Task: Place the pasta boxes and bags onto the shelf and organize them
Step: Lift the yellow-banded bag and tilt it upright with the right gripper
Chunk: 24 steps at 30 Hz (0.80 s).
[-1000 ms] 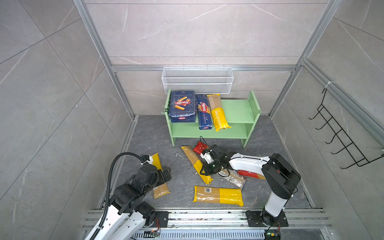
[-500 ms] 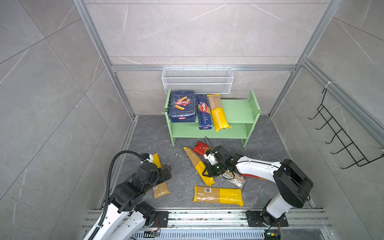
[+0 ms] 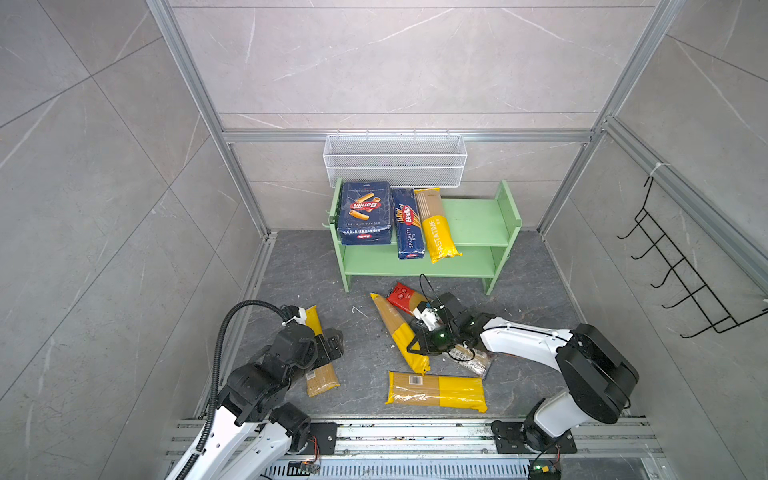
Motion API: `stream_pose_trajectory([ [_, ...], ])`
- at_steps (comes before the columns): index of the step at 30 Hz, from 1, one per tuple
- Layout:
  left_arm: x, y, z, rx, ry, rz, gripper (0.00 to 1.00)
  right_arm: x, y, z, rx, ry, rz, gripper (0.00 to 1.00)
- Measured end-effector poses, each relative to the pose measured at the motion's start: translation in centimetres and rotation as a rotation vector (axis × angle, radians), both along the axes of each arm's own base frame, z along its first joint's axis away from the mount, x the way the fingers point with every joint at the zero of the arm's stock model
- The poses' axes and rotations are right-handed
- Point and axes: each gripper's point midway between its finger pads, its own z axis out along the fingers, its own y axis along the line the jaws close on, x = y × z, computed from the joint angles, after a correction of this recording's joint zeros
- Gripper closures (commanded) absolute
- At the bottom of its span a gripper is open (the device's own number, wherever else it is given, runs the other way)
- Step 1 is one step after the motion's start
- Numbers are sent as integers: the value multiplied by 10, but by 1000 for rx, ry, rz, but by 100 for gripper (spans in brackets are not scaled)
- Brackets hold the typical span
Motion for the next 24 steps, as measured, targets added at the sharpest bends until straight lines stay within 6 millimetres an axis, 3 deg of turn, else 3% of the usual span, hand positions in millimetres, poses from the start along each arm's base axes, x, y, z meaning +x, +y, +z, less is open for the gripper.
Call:
stream_pose_trajectory([
  [4, 2, -5, -3, -11, 7, -13, 0, 0, -2, 8, 19, 6, -14, 100],
  [15, 12, -23, -34, -12, 83, -50, 0, -4, -8, 26, 69, 14, -40, 100],
  [24, 15, -29, -34, -31, 80, -65, 0, -7, -14, 51, 121, -19, -63, 100],
])
